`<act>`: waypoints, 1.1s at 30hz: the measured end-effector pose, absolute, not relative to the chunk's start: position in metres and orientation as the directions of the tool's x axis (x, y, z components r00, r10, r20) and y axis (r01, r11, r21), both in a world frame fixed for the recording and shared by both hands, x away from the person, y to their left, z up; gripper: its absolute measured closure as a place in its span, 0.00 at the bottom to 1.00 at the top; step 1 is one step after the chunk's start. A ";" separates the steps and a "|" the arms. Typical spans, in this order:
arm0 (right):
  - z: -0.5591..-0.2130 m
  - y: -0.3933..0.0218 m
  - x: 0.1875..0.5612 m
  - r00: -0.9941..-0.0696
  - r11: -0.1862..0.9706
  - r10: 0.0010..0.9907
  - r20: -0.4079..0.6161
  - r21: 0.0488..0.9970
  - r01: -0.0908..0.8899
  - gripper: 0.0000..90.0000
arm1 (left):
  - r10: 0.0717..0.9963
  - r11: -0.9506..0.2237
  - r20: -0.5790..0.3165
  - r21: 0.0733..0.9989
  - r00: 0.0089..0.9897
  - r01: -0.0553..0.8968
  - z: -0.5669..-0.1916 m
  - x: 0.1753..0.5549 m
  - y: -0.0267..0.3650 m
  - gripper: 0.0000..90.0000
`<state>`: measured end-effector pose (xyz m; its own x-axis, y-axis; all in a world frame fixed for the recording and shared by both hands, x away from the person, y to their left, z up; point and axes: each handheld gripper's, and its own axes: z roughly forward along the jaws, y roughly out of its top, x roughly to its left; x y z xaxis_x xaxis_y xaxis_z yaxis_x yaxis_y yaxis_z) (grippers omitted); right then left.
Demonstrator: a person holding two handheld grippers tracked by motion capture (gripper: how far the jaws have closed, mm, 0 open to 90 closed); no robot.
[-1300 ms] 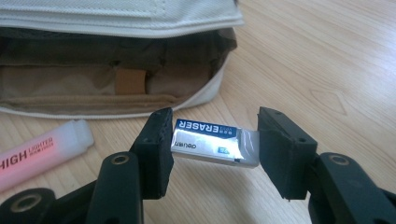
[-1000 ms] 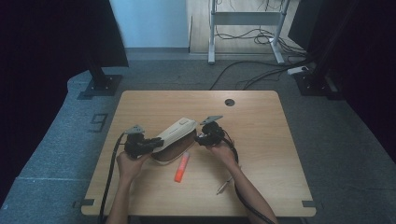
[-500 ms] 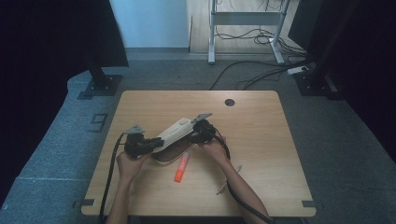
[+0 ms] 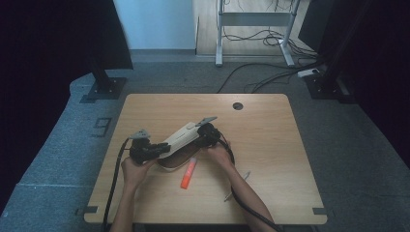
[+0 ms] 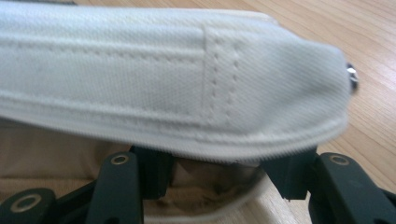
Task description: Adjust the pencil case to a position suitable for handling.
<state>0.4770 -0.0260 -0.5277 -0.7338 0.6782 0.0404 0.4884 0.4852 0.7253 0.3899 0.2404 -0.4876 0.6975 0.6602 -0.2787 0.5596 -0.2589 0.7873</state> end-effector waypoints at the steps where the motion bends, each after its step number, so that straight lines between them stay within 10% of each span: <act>1: -0.528 -0.025 0.477 -0.736 0.491 0.677 0.031 0.725 0.483 0.51 | 0.660 -0.259 -0.279 0.787 0.698 0.560 -0.488 0.390 0.240 0.84; 33: -0.520 -0.047 0.467 -0.747 0.516 0.664 0.025 0.707 0.483 0.32 | 0.662 -0.254 -0.281 0.788 0.695 0.561 -0.489 0.391 0.242 0.84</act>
